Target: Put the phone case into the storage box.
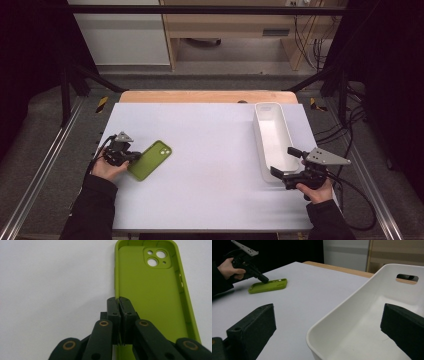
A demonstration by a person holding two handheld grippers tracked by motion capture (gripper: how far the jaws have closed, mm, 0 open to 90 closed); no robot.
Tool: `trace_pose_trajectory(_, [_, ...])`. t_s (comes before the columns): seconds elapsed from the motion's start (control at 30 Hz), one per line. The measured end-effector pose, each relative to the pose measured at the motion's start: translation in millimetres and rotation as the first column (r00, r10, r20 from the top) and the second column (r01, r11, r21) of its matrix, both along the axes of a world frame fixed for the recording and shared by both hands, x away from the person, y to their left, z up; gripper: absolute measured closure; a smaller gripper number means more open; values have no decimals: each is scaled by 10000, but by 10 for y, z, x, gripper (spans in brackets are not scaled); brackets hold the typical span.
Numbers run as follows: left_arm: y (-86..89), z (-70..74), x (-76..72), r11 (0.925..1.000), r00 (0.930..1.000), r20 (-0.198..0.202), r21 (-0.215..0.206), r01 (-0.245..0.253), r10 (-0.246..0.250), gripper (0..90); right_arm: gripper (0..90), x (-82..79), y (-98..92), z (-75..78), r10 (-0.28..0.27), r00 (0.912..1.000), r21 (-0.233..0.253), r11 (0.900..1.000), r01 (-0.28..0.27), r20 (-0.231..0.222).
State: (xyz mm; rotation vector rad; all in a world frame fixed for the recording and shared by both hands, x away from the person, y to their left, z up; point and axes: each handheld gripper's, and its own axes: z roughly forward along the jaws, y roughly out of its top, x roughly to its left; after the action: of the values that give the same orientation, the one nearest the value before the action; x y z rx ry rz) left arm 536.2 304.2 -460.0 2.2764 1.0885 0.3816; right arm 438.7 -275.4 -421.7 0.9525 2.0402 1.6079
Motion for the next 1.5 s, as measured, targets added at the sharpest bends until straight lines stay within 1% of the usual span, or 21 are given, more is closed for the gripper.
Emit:
trace_pose_trajectory(0.07, [0,11,-3,10000,10000,-8,-40,72,-72,879,5,-1,0,1,-2,10000,4,10000,2,-8])
trace_pose_trajectory(0.23, [-4,41,-16,9998,9999,107,-215,-13,15,880,5,0,-2,1,1,10000,3,10000,-1,3])
trace_pose_trajectory(0.37, [1,79,-31,9992,9997,231,-394,-37,47,881,5,-1,-3,2,2,10000,15,10000,-2,24])
trace_pose_trajectory(0.47, [-4,117,-48,9988,9992,396,-476,-75,94,881,5,-1,-4,3,1,10000,11,10000,-1,18])
trace_pose_trajectory(0.63, [-25,168,-73,9983,9985,537,-582,-21,52,881,5,-1,-5,4,7,10000,9,10000,-7,22])
trace_pose_trajectory(0.67, [-32,179,-77,9986,9984,564,-536,3,27,881,5,-1,-5,4,5,10000,13,10000,-5,24])
trace_pose_trajectory(0.9, [-74,244,-114,9978,9972,745,-667,-35,85,881,5,-1,-8,6,5,10000,12,10000,-5,25])
trace_pose_trajectory(1.13, [-147,337,-169,9966,9954,961,-815,101,-22,881,5,-2,-8,7,11,10000,6,10000,-11,12])
trace_pose_trajectory(1.37, [-231,416,-229,9968,9932,1147,-753,264,-177,881,5,-3,-8,9,14,10000,22,10000,-14,0])
trace_pose_trajectory(1.5, [-303,464,-273,9959,9913,1288,-817,389,-282,882,5,-3,-7,9,23,10000,29,10000,-23,-6])
